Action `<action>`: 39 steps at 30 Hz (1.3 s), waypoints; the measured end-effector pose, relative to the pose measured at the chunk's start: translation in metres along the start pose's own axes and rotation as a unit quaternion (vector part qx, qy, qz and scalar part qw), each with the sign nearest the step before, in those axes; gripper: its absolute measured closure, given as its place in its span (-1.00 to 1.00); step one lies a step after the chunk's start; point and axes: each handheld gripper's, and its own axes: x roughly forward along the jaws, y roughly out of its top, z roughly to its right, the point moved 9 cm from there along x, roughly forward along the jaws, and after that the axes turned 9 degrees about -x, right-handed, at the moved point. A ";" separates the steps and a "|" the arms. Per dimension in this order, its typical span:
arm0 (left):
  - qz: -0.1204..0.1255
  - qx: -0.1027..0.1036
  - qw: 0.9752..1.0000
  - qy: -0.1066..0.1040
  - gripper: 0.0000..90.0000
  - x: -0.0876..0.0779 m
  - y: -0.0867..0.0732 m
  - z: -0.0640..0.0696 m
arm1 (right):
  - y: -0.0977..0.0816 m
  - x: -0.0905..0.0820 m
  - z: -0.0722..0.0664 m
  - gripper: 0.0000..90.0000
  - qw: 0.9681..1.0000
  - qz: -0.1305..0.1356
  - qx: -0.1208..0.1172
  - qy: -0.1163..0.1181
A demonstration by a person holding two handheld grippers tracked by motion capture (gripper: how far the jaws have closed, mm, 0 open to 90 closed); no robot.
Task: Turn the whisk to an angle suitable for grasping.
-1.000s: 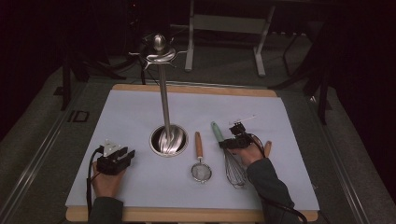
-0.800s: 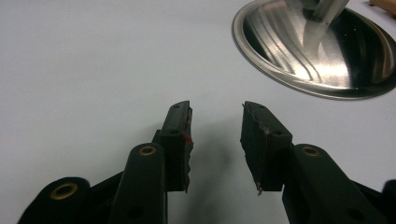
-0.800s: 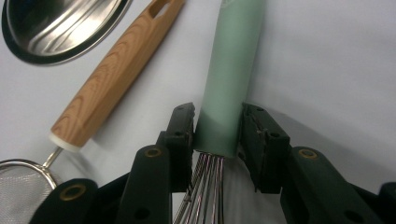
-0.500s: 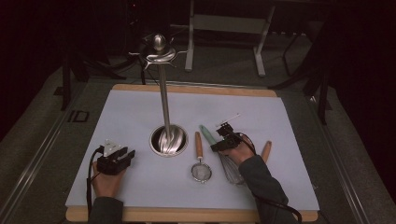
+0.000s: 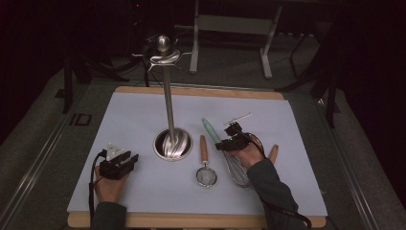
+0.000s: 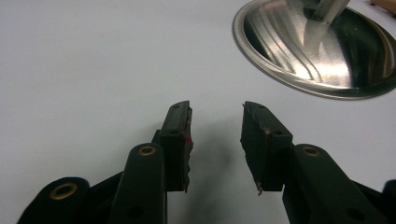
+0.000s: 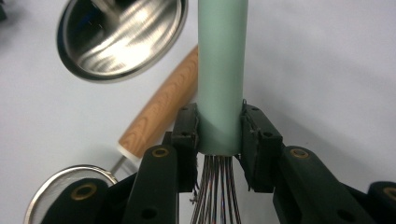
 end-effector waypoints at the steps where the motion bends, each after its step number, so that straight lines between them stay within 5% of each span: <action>1: 0.000 0.000 1.000 0.000 0.40 0.000 0.000 0.000 | 0.002 -0.003 -0.001 0.55 1.000 0.005 0.000 0.001; 14: 0.000 0.000 1.000 0.000 0.40 0.000 0.000 0.000 | 0.018 -0.032 -0.009 0.55 0.998 0.058 -0.022 0.002; 39: 0.001 0.000 1.000 0.001 0.40 0.000 0.000 0.000 | 0.027 -0.059 -0.020 0.55 0.994 0.098 -0.040 0.007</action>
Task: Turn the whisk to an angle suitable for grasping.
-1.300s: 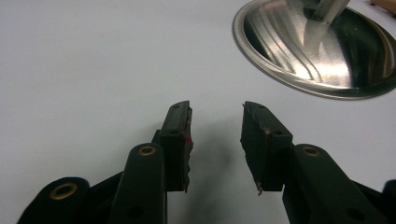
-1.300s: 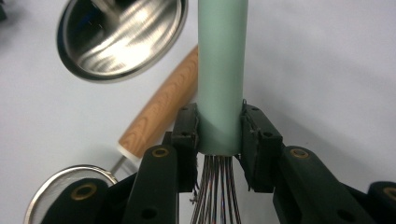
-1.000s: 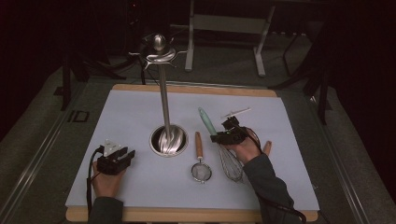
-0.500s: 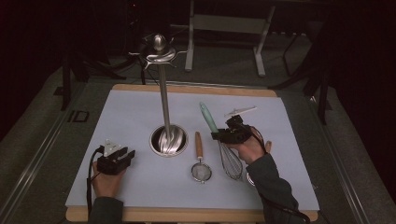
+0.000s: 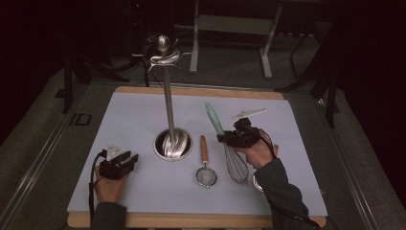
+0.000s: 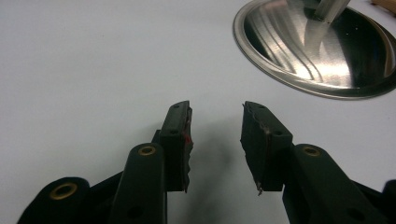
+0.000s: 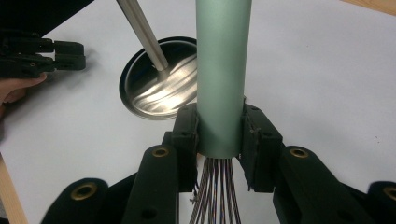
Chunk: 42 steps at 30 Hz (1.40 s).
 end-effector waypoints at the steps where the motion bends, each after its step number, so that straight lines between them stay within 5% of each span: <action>1: 0.000 0.000 1.000 0.000 0.40 0.000 0.000 0.000 | 0.000 0.000 0.000 0.55 1.000 0.001 0.000 0.001; 16: 0.005 0.000 1.000 0.000 0.39 -0.001 0.000 0.000 | 0.007 -0.008 -0.004 0.55 1.000 0.022 -0.002 0.010; 42: 0.003 -0.001 1.000 0.001 0.38 0.000 0.000 0.000 | 0.031 -0.018 -0.034 0.55 0.997 0.060 -0.040 0.026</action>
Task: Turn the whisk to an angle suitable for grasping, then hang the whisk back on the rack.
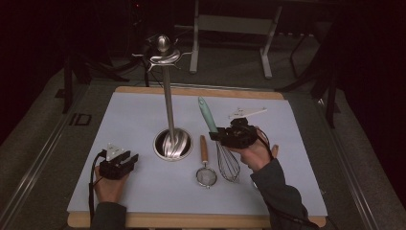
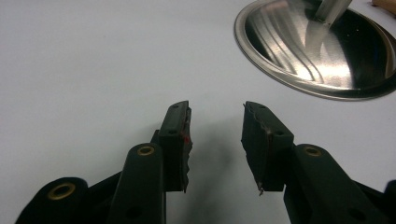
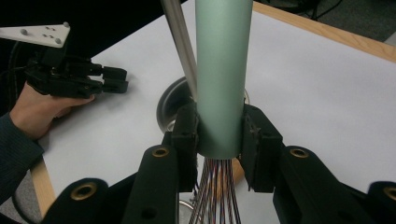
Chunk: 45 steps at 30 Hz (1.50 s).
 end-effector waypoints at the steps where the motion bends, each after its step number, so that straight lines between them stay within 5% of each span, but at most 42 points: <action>1: 0.000 0.000 1.000 0.000 0.38 0.000 0.000 0.000 | 0.001 0.000 -0.001 0.55 1.000 0.001 0.000 0.001; 24: 0.000 0.000 1.000 0.000 0.38 0.000 0.000 0.000 | 0.029 -0.007 -0.025 0.55 0.998 0.044 -0.032 0.026; 45: 0.001 0.000 1.000 0.000 0.37 0.000 0.000 0.000 | 0.063 -0.020 -0.048 0.55 0.989 0.110 -0.080 0.051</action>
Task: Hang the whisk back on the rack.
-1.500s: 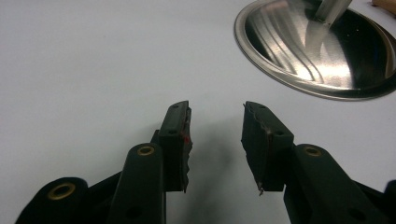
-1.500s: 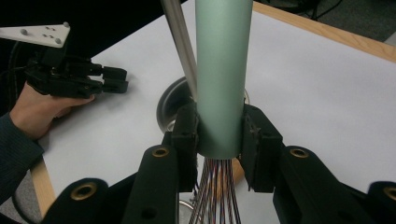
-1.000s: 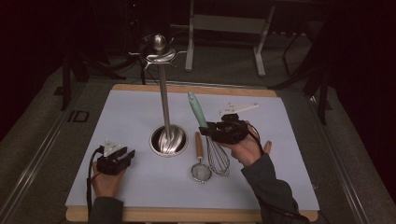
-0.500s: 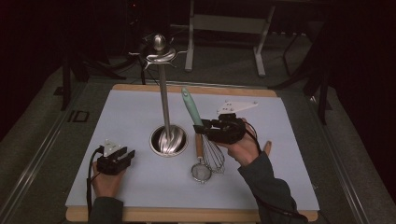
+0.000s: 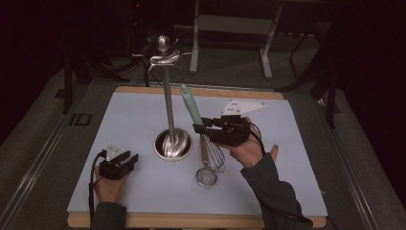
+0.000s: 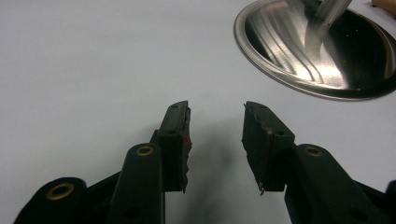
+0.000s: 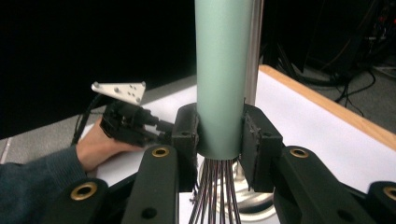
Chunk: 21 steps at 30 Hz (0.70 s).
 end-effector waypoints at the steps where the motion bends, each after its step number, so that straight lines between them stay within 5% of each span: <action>1: 0.000 0.000 1.000 0.000 0.37 0.000 0.000 0.000 | 0.002 -0.001 0.000 0.55 1.000 0.004 -0.001 0.000; 11: 0.000 0.000 1.000 0.001 0.37 0.000 0.000 0.000 | 0.025 -0.013 -0.002 0.55 0.999 0.038 -0.022 0.003; 21: 0.000 0.000 1.000 0.000 0.37 0.000 0.000 0.000 | 0.043 -0.011 0.000 0.55 0.998 0.052 -0.015 0.011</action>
